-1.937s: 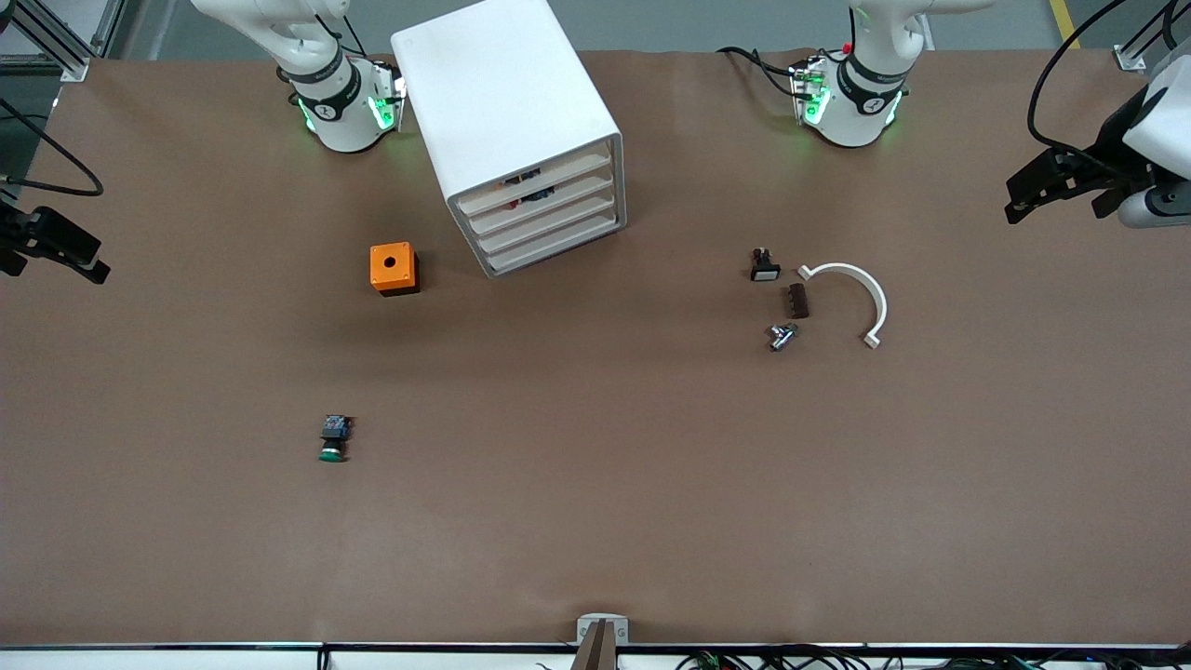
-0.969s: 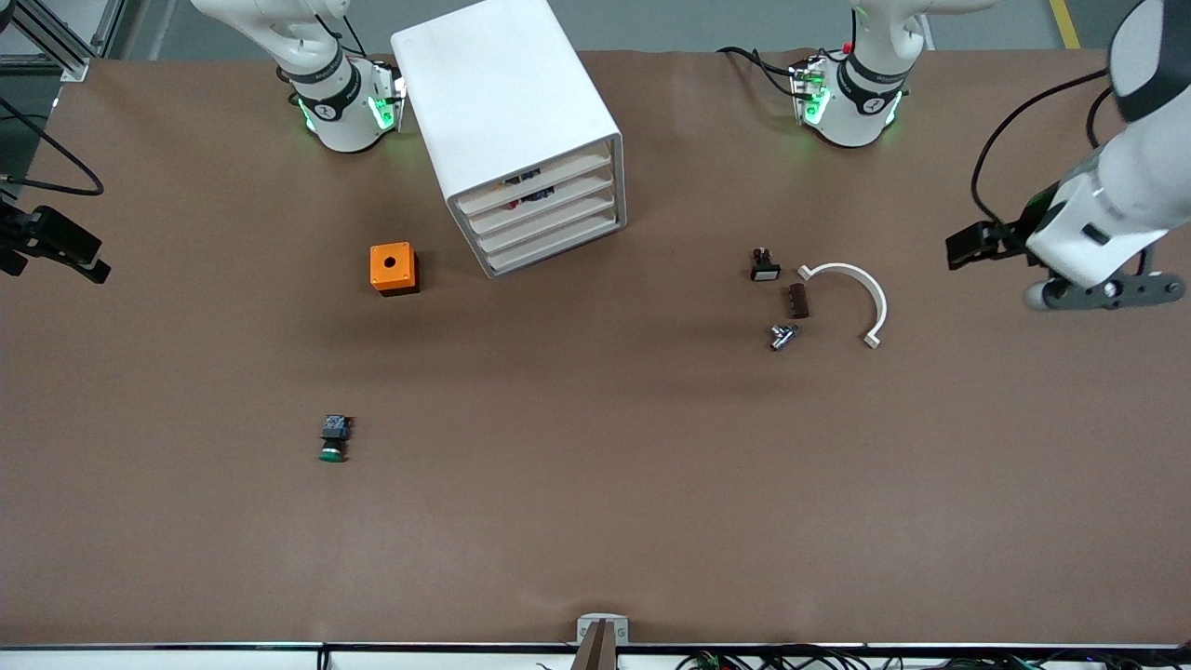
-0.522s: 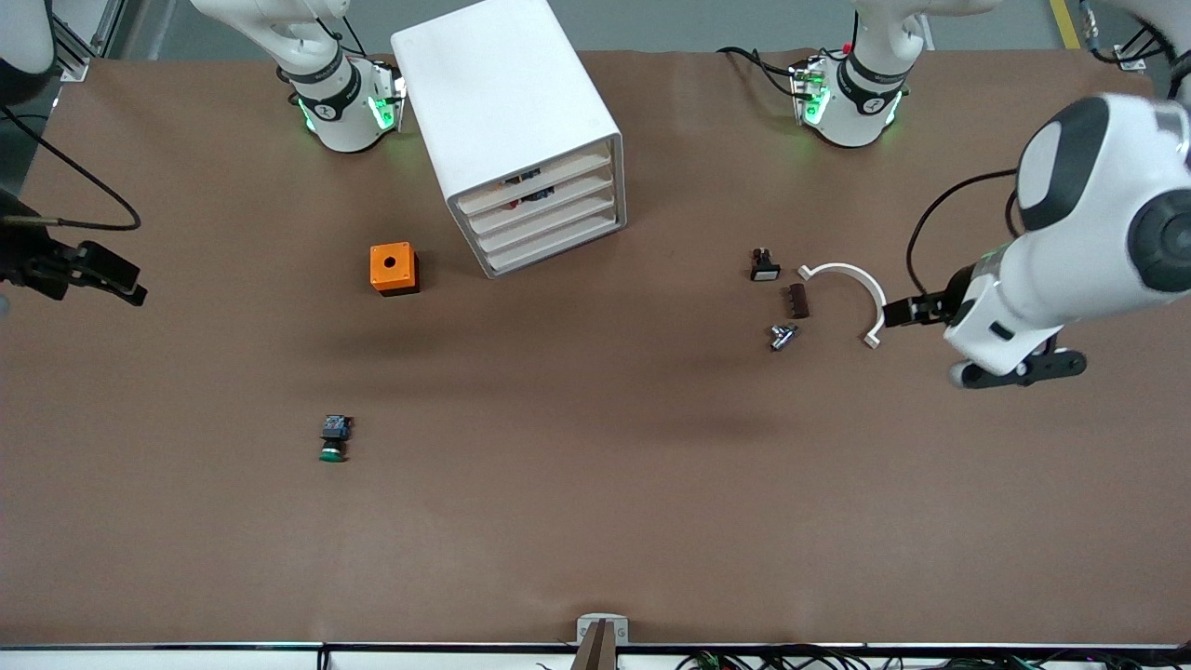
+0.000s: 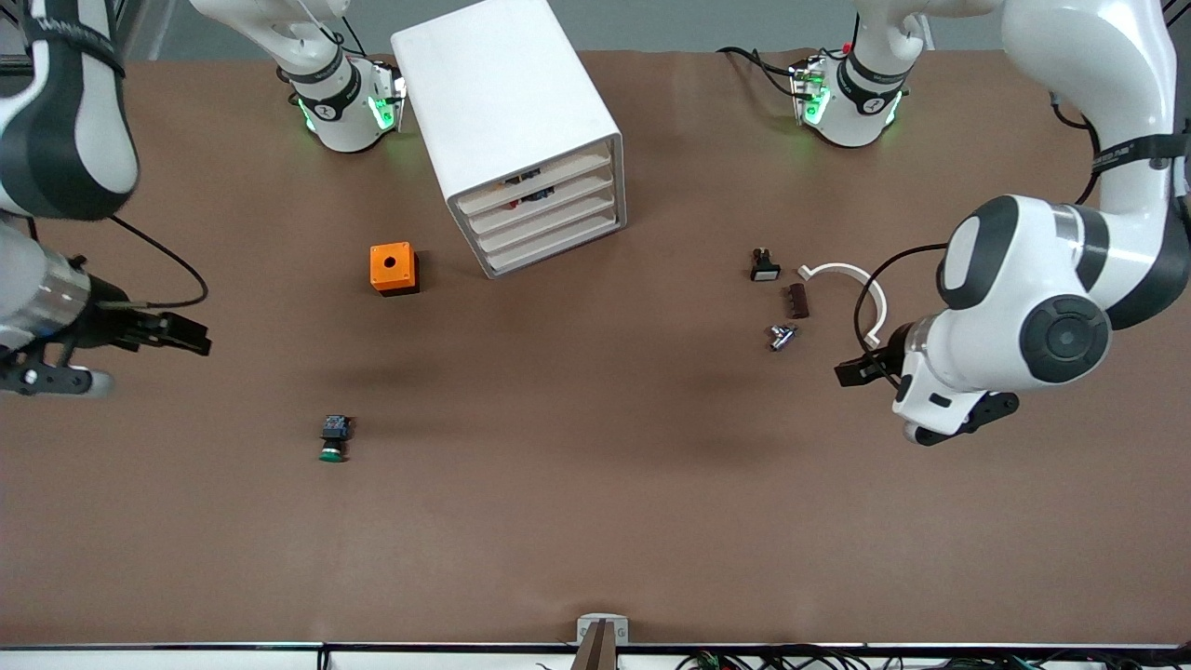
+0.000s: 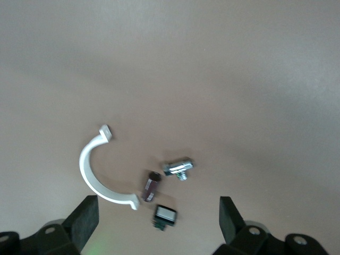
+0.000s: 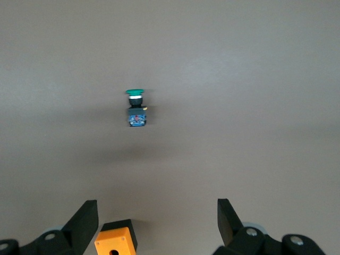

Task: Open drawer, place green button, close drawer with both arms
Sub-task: 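Grasp the green button with the right gripper while the left gripper nears the drawer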

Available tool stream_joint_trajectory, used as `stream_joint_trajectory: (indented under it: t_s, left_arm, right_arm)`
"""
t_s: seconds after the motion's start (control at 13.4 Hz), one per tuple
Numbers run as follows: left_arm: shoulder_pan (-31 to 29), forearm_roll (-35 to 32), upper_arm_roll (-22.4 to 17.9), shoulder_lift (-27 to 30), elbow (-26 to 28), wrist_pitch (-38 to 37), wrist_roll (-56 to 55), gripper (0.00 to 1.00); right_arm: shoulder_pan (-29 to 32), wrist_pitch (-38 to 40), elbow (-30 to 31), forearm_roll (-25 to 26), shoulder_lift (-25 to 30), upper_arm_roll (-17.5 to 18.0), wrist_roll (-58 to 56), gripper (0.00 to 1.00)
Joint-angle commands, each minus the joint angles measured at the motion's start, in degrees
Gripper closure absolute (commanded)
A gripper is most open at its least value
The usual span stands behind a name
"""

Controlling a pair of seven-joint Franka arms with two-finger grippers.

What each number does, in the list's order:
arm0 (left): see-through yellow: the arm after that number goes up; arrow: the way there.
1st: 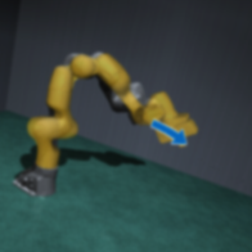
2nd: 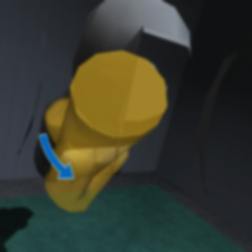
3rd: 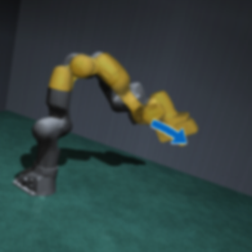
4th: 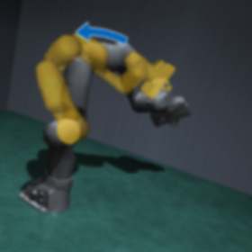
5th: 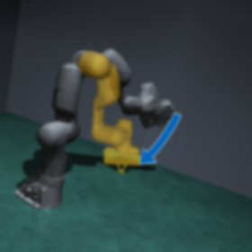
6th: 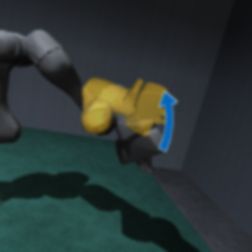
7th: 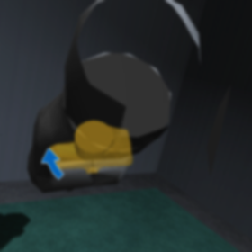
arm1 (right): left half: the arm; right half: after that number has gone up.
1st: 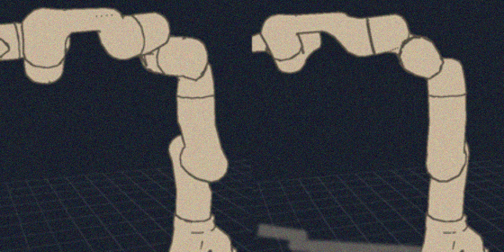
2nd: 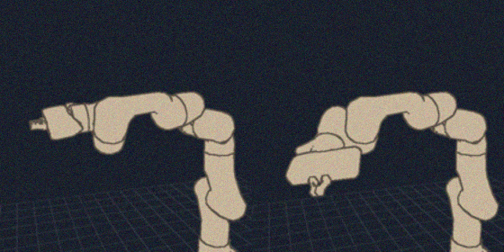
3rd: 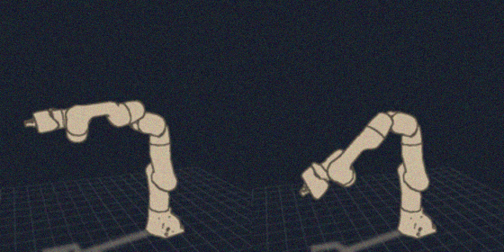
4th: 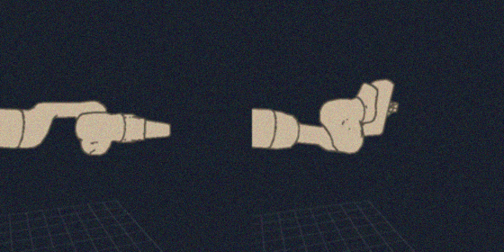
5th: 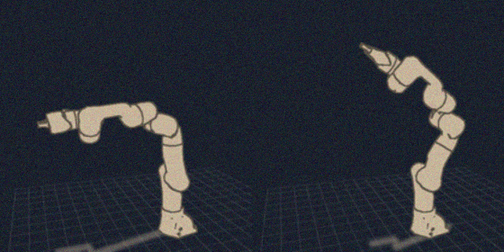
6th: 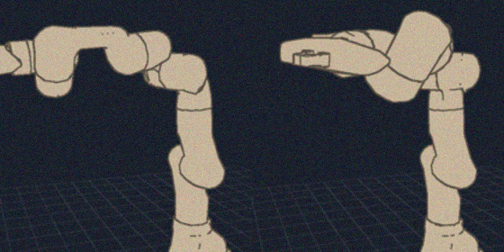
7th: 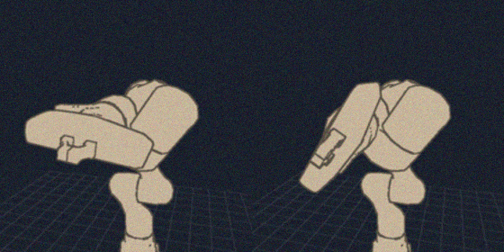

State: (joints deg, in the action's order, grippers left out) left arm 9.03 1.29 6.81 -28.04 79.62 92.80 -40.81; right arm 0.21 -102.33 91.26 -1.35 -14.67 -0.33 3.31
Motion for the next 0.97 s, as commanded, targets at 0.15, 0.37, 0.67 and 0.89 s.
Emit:
stream_joint_trajectory:
  t_s: [0.15, 0.37, 0.67, 0.89]
  left_arm:
    - [4.40, 9.93, -0.13, -4.73, -1.31, -0.16, -23.02, 0.00]
    - [7.39, 12.41, -0.13, -8.17, -1.40, 0.28, -35.53, 0.00]
    - [9.60, 20.65, -0.13, -10.45, -1.31, 0.28, -50.03, 0.00]
    - [9.69, 29.62, -0.13, -11.86, -1.22, 0.28, -60.85, 0.00]
  right_arm:
    - [-0.47, -4.70, -0.47, -2.42, -7.90, -0.11, 1.26, 0.01]
    - [-1.52, -10.50, 0.05, -7.25, -13.61, -0.11, 1.79, 0.01]
    - [-2.84, -20.79, 4.10, -8.14, -18.01, -0.11, 1.88, 0.01]
    - [-3.11, -24.74, 4.18, -9.19, -21.27, -0.11, 2.23, 0.01]
